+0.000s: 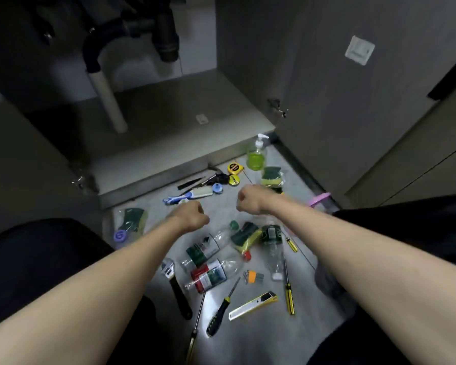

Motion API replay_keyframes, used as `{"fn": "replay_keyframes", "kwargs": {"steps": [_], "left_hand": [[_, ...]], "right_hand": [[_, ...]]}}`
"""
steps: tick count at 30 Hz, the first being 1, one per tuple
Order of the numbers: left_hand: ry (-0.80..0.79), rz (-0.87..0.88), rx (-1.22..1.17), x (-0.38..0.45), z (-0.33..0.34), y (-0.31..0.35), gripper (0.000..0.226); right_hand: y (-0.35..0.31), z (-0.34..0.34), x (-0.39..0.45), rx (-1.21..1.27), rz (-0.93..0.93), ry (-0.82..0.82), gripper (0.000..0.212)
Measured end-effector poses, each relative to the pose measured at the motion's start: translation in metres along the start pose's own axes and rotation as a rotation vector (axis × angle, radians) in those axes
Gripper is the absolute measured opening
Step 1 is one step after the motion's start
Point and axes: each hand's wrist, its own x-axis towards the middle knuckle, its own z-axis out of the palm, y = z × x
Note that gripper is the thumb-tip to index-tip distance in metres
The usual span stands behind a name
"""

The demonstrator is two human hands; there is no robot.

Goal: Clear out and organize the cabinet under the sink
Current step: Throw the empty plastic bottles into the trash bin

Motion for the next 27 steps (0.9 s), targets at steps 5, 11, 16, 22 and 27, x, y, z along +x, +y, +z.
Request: {"fn": "replay_keyframes", "kwargs": {"steps": [5,11,16,22,27], "left_hand": [[-0.123,-0.077,0.039,0.001,0.083,-0.04,0.056],[-0.077,-0.049,0.117,0.005,0.127,-0.063,0.064],[-0.126,-0.101,0.093,0.013,0.146,-0.075,0.063],[-0.148,-0.176,0.003,0.012,0.161,-0.072,0.073],[-0.137,-0.248,-0.084,0.012,0.152,-0.061,0.08]], "right_hand": [[0.013,0.112,0.001,-0.011,-0.035,-0.098,0.023],[0.019,0.194,-0.011,-0.129,-0.232,0.005,0.063],[0.029,0.23,-0.012,-0.2,-0.228,0.044,0.061],[0.033,0.251,-0.016,-0.196,-0.113,0.041,0.056],[0.035,0.242,-0.015,-0.217,-0.109,0.081,0.05]]}}
